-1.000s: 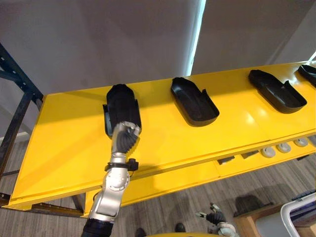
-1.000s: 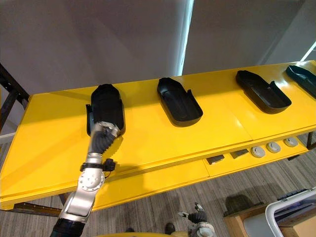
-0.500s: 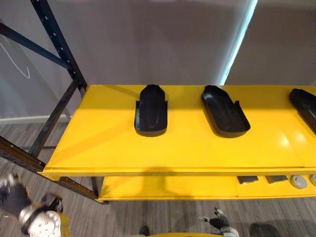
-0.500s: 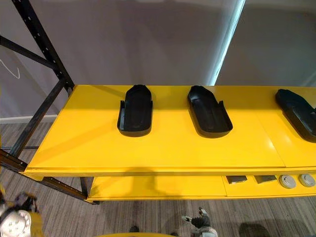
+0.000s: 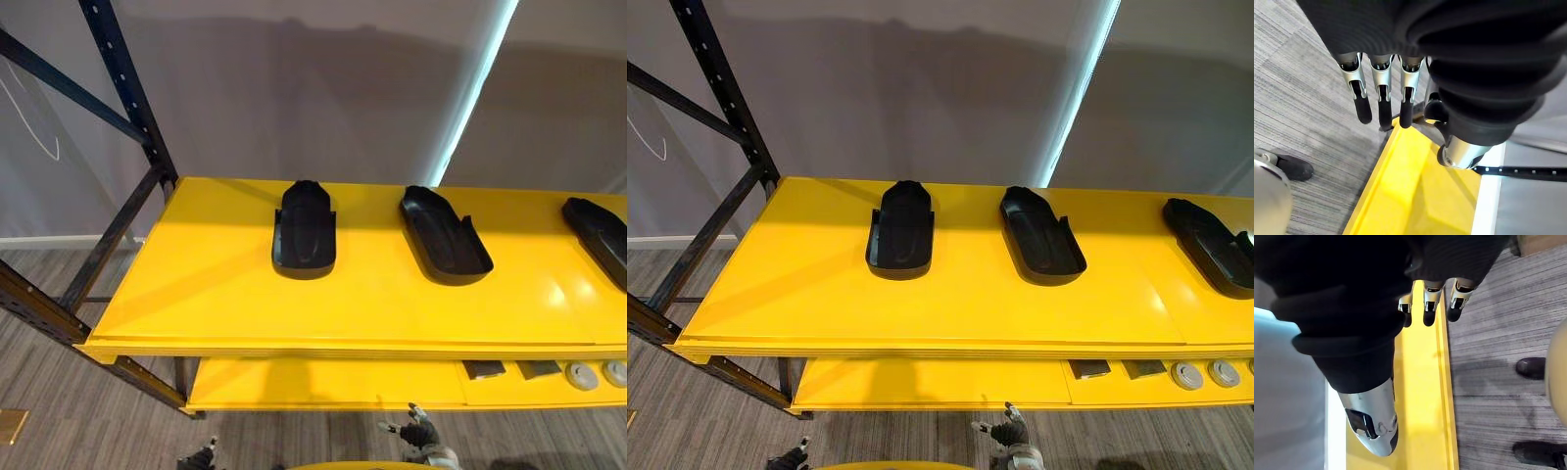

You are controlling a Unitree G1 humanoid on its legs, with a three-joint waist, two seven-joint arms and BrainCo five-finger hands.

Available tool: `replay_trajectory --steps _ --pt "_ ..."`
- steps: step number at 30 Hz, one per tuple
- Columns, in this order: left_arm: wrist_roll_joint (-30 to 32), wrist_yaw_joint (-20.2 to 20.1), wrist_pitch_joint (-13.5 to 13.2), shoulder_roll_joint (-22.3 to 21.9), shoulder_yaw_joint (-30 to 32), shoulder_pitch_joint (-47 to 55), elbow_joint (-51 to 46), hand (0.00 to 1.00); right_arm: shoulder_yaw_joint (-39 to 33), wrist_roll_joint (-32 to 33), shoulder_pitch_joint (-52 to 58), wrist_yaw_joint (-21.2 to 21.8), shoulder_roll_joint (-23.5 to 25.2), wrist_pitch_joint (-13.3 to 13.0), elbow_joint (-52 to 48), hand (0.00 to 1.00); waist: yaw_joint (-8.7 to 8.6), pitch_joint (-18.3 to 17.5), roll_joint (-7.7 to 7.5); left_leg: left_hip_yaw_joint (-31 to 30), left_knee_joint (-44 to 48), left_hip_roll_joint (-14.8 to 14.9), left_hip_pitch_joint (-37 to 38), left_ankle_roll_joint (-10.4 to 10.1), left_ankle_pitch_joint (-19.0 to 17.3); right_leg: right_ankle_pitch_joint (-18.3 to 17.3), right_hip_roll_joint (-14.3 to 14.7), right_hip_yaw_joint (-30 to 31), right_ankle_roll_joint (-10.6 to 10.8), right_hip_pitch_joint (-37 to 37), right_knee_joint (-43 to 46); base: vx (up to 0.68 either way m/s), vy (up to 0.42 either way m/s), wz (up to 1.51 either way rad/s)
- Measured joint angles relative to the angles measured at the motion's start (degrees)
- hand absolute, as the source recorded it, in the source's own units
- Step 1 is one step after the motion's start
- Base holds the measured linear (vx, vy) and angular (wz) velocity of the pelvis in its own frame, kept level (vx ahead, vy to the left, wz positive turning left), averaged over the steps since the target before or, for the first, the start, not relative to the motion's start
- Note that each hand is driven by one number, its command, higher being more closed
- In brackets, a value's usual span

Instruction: Walk over and take plastic housings, then place them on the shelf

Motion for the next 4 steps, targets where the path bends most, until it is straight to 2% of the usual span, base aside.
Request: replay_trajectory --steps 4 --pt "2.8 -0.5 0.0 0.3 -4.4 -2.2 2.2 0.00 -2.4 0.1 -0.3 -0.1 -0.5 0.0 1.1 0.00 -0.45 0.3 0.84 0.1 0.0 0.1 0.0 0.0 0.0 0.0 0.2 0.2 0.0 0.0 -0.3 0.00 0.000 0.00"
